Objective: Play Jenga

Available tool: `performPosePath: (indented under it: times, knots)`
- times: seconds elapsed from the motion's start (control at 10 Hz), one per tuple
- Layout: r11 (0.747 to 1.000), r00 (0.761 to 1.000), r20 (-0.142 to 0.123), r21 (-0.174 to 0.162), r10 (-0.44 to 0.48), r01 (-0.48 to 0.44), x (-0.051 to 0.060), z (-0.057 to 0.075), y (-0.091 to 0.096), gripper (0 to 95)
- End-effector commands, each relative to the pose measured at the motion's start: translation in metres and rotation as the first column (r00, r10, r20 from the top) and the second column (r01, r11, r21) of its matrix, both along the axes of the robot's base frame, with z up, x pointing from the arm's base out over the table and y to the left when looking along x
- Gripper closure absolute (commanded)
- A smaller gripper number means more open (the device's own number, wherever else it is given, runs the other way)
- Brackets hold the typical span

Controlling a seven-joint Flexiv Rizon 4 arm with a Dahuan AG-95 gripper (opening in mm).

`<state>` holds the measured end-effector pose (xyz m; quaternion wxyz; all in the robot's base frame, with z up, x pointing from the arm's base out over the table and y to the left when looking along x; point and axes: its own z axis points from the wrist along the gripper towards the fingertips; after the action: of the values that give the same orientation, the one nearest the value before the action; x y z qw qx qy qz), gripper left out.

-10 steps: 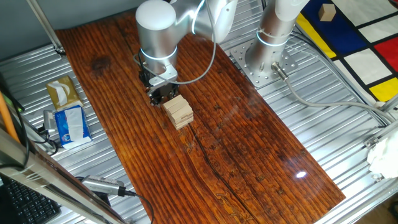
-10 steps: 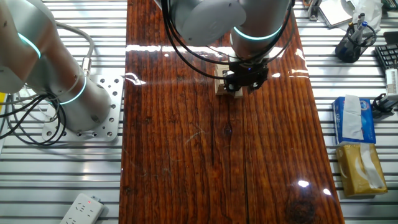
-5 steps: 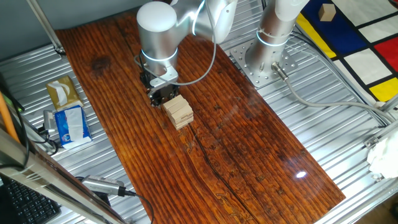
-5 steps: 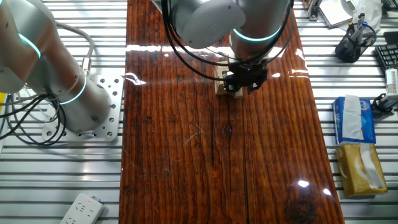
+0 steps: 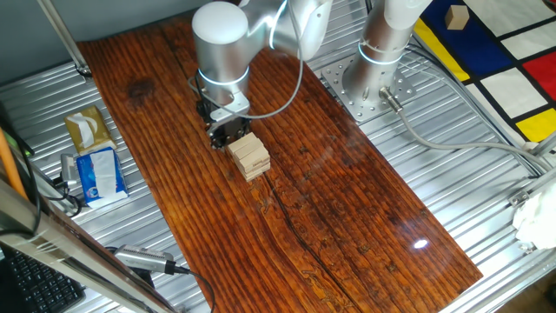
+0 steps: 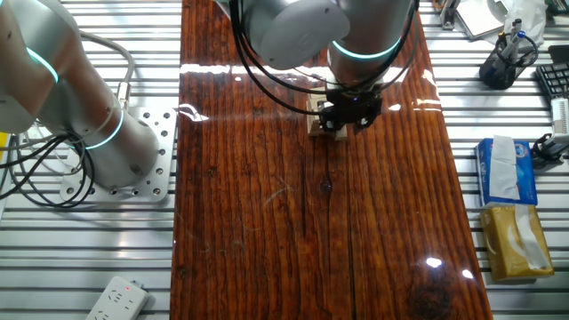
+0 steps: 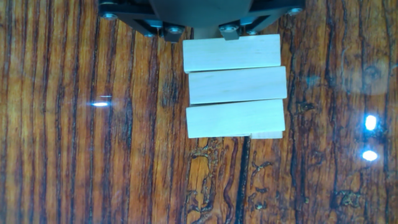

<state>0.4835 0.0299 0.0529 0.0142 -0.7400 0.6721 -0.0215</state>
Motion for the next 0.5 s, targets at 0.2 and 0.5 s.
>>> performPosePath:
  times: [0.2,0.5]
  knots:
    - [1.000,1.000,0.004,-0.001,-0.003,0.003,0.0003,-0.0015,0.0001,57.0]
    - [1.000,1.000,0.006,0.000,-0.003,0.003,0.0001,-0.0020,0.0002,57.0]
